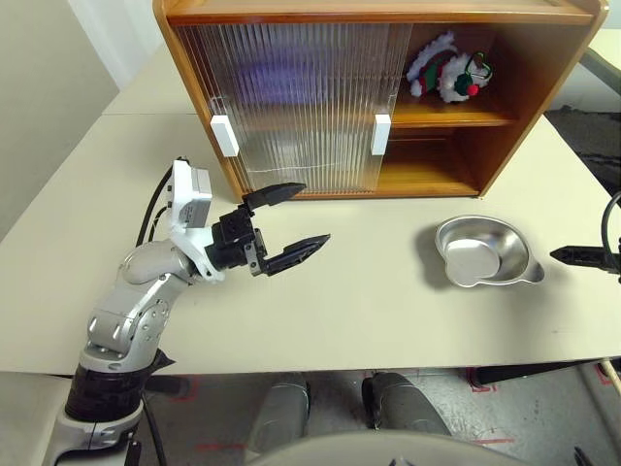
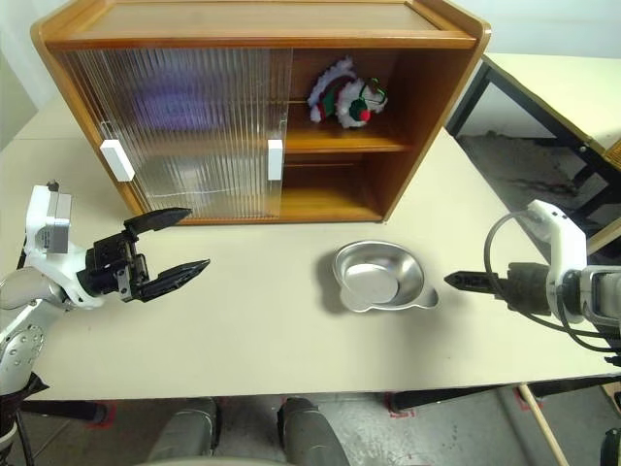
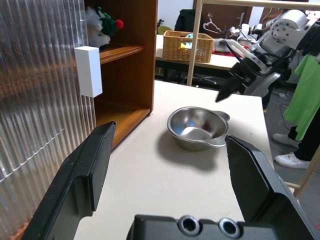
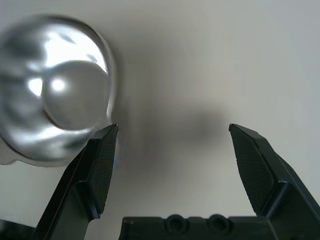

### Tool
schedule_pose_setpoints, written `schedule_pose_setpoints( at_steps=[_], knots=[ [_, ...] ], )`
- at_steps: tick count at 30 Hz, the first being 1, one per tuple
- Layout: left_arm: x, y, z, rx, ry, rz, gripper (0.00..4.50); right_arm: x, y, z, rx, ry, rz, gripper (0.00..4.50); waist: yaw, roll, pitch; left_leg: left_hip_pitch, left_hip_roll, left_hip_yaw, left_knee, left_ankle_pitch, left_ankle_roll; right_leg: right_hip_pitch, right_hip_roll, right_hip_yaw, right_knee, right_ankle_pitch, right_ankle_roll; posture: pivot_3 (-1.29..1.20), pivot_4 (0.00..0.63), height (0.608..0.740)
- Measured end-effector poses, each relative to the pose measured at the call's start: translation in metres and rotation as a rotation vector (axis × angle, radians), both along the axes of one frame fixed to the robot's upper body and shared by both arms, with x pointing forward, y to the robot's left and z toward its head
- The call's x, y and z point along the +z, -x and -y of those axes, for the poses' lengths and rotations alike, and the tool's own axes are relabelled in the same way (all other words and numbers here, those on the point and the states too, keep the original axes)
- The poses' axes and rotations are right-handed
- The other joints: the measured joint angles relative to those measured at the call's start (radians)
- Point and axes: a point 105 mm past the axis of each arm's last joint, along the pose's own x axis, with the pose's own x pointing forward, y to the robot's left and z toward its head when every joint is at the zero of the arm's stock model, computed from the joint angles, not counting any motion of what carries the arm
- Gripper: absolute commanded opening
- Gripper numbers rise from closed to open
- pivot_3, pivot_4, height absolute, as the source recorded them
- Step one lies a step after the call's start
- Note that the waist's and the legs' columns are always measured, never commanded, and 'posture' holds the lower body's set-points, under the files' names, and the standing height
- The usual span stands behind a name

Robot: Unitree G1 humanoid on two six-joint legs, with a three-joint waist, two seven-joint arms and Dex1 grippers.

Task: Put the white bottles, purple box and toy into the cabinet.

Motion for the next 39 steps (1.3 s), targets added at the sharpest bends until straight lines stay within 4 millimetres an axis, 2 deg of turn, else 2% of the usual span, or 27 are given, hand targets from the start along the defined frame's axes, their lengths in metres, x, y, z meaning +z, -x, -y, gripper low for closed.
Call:
schedule_pose_setpoints(
  at_steps=[5, 10, 14, 19, 22, 23, 24, 25, 32, 34, 39],
  knots=[
    [-0.001, 0.000, 0.000, 0.005, -0.006, 0.003, 4.50, 0.002, 0.000, -0.016, -0.027, -0.154, -0.017, 4.47, 0.000, 0.000, 0.000, 0.001, -0.001, 0.001, 0.000, 0.000, 0.000, 0.001, 0.002, -0.002, 0.000, 0.000, 0.001, -0.01, 0.102, 0.740],
    [-0.001, -0.001, 0.000, 0.006, -0.008, 0.004, 4.50, -0.002, 0.001, -0.015, -0.046, -0.158, -0.029, 4.47, 0.004, 0.000, 0.000, 0.000, -0.002, 0.000, 0.001, 0.000, 0.001, 0.001, 0.001, -0.001, 0.000, -0.001, 0.002, -0.01, 0.103, 0.740],
    [-0.001, -0.001, 0.000, 0.006, -0.007, 0.004, 4.50, -0.010, 0.010, -0.015, -0.058, -0.180, -0.063, 4.47, 0.006, 0.000, 0.000, 0.000, -0.002, -0.001, 0.001, 0.000, 0.001, 0.001, 0.000, 0.000, 0.000, -0.001, 0.001, -0.01, 0.103, 0.740],
    [0.000, -0.001, 0.000, 0.006, -0.005, 0.011, 4.50, -0.013, 0.019, -0.032, -0.012, -0.254, -0.107, 4.47, 0.006, 0.000, 0.000, 0.001, -0.002, 0.001, 0.001, 0.000, 0.001, 0.002, 0.003, -0.004, 0.000, -0.002, 0.002, -0.01, 0.099, 0.740],
    [0.000, -0.001, 0.000, 0.007, -0.005, 0.013, 4.50, -0.012, 0.017, -0.037, -0.007, -0.291, -0.093, 3.86, 0.004, 0.000, 0.000, 0.001, -0.002, 0.003, 0.002, 0.000, 0.001, 0.002, 0.003, -0.004, 0.000, -0.001, 0.003, -0.01, 0.096, 0.740],
    [0.000, -0.001, 0.000, 0.007, -0.005, 0.012, 4.50, -0.012, 0.017, -0.037, -0.010, -0.298, -0.087, 3.33, 0.004, 0.000, 0.000, 0.001, -0.002, 0.003, 0.002, 0.000, 0.001, 0.002, 0.003, -0.004, 0.000, -0.001, 0.003, -0.01, 0.095, 0.740],
    [0.000, -0.001, -0.001, 0.009, -0.004, 0.013, 4.50, -0.012, 0.016, -0.039, -0.010, -0.306, -0.085, 3.28, 0.005, 0.000, 0.000, 0.001, -0.002, 0.003, 0.003, 0.000, 0.002, 0.003, 0.002, -0.003, 0.000, -0.001, 0.003, -0.01, 0.092, 0.740],
    [-0.001, -0.001, -0.001, 0.010, -0.004, 0.014, 4.50, -0.011, 0.015, -0.040, -0.015, -0.318, -0.081, 3.03, 0.005, 0.000, 0.000, 0.002, -0.002, 0.003, 0.002, 0.000, 0.002, 0.003, 0.002, -0.003, 0.001, 0.000, 0.003, -0.01, 0.092, 0.740],
    [-0.002, -0.003, -0.003, 0.011, -0.004, 0.015, 4.50, -0.014, 0.011, -0.046, -0.026, -0.378, -0.041, 0.57, 0.005, 0.000, 0.000, 0.002, -0.002, 0.002, 0.002, 0.000, 0.002, 0.003, 0.002, -0.003, 0.001, 0.000, 0.002, -0.01, 0.088, 0.740],
    [-0.002, -0.003, -0.004, 0.011, -0.004, 0.018, 4.50, -0.004, 0.007, -0.051, 0.003, -0.425, 0.008, 0.24, 0.004, 0.000, -0.001, 0.003, -0.002, 0.002, 0.002, 0.000, 0.002, 0.004, 0.002, -0.004, 0.001, 0.000, 0.002, -0.02, 0.087, 0.740],
    [-0.004, -0.005, -0.006, 0.013, -0.002, 0.013, 4.50, 0.004, 0.007, -0.055, 0.025, -0.483, 0.045, 0.00, 0.004, 0.000, -0.001, 0.007, -0.003, 0.002, 0.003, 0.000, 0.003, 0.009, 0.002, -0.004, 0.001, 0.000, 0.003, -0.03, 0.089, 0.740]
  ],
)
